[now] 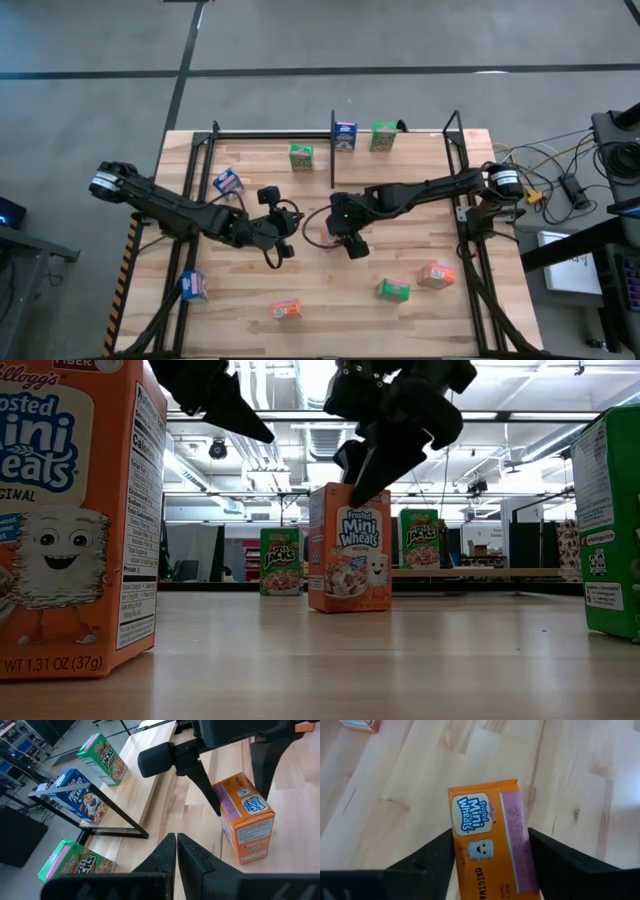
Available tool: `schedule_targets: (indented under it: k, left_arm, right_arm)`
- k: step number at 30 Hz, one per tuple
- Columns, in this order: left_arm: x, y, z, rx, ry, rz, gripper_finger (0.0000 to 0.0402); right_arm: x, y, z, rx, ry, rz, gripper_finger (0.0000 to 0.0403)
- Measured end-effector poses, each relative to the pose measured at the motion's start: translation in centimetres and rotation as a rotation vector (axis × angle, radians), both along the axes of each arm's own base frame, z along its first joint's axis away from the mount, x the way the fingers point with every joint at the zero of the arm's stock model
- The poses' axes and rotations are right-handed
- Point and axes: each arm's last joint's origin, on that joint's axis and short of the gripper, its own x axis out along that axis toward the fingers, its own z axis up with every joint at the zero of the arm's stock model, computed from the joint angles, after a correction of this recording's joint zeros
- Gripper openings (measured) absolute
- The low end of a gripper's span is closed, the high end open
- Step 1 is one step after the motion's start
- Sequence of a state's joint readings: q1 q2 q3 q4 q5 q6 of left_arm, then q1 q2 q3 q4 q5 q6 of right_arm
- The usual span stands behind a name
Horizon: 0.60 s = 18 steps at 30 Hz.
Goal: Stack cereal on shelf
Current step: Put the center orange cereal box on the shelf
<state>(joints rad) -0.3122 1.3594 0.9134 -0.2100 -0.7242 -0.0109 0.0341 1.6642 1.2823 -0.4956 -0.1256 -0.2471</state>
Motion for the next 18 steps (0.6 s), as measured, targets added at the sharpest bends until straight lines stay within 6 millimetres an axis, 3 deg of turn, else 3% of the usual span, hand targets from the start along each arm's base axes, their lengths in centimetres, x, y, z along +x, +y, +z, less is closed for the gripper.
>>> schedule_targets:
  k: [11,18]
  left_arm:
    - [0.0,0.0,0.0,0.001,0.001,-0.001,0.0]
    - [0.0,0.0,0.0,0.001,0.0,-0.001,0.0]
  right_arm:
    - [-0.5,0.0,0.8,0.01,-0.003,-0.005,0.0162]
    - [-4.0,-1.5,4.8,0.011,0.006,-0.066,0.0163]
